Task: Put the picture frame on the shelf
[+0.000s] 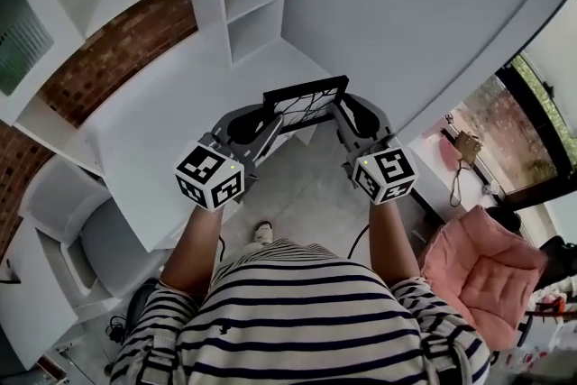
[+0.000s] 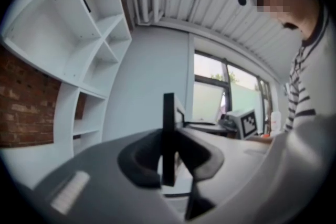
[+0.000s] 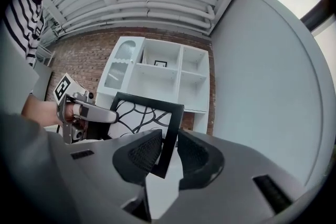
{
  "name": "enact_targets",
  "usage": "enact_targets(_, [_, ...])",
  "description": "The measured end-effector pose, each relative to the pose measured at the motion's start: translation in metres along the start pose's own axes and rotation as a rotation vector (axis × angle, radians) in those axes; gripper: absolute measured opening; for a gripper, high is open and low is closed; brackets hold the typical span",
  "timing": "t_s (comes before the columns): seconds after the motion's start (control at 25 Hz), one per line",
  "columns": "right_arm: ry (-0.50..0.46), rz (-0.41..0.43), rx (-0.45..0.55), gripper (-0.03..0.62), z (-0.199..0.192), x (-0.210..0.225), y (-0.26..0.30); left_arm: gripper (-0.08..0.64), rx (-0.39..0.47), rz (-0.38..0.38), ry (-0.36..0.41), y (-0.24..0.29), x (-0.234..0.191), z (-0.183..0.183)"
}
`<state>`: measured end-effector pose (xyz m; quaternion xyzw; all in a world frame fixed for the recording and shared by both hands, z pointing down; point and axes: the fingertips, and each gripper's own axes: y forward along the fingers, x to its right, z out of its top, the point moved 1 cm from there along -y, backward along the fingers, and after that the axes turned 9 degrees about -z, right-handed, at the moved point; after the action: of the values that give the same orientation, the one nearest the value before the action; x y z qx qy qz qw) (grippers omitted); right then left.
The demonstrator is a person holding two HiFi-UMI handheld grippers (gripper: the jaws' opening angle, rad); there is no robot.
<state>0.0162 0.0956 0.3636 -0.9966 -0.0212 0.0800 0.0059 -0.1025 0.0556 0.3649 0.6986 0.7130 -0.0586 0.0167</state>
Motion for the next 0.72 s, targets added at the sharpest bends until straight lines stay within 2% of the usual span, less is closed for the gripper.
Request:
enact_targets(0.36, [-0.034, -0.003, 0.017, 0.064, 0.014, -0.002, 0.094, 0.080, 0.015, -0.014, 0.003, -0.002, -0.089, 0.027])
enact_targets(0.72, [-0.115, 0.022, 0.000, 0.067, 0.029, -0.003, 0.140, 0.078, 0.053, -0.015, -0.039, -0.003, -0.131, 0.044])
